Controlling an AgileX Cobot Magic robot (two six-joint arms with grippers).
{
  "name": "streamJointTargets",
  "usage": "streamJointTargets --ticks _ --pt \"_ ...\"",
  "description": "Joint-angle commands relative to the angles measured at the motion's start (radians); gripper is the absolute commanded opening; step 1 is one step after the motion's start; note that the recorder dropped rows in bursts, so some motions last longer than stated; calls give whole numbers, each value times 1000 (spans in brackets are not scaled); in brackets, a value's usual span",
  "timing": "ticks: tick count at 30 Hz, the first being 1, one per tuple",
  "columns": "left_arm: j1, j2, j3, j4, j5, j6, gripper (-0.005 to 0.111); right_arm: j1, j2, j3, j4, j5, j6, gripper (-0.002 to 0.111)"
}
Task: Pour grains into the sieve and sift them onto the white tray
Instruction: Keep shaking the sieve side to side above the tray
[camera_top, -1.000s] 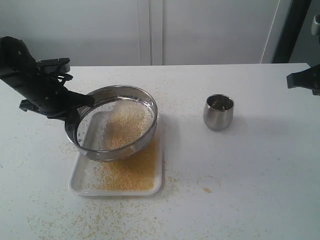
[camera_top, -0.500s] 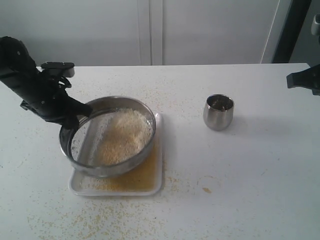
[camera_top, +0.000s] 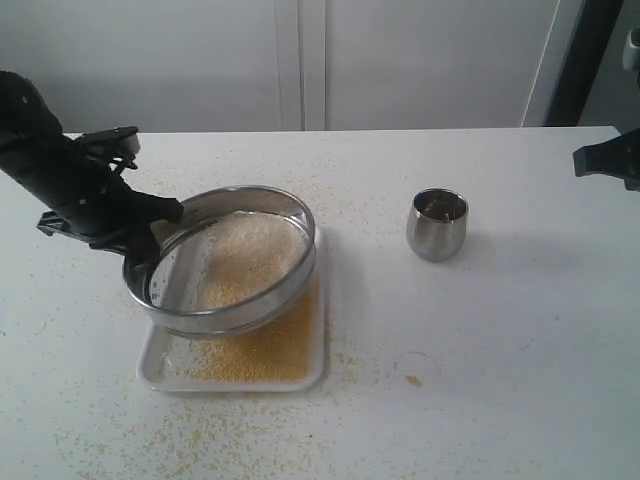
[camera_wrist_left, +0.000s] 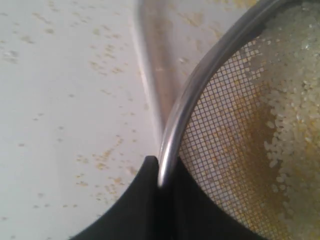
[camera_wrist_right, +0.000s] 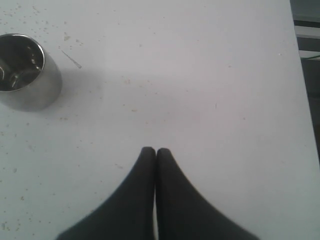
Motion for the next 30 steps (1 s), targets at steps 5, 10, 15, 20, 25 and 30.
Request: streamJointTargets --ticks 5,10,15,20,25,30 --pt "-28 -23 -6 -53 19 83 0 -3 -6 1 3 -13 4 0" --pt "27 -37 -6 -91 47 35 0 -3 -6 1 3 -11 4 0" --pt "-41 -41 -6 45 37 47 0 -3 -6 1 3 -11 4 0" --pt "18 -75 -6 138 32 -77 0 -3 -6 1 3 -13 4 0" --pt "-90 -85 -6 134 0 23 0 -3 -6 1 3 -13 4 0" --pt "-28 -101 -6 217 -13 -75 0 -3 -6 1 3 -13 4 0"
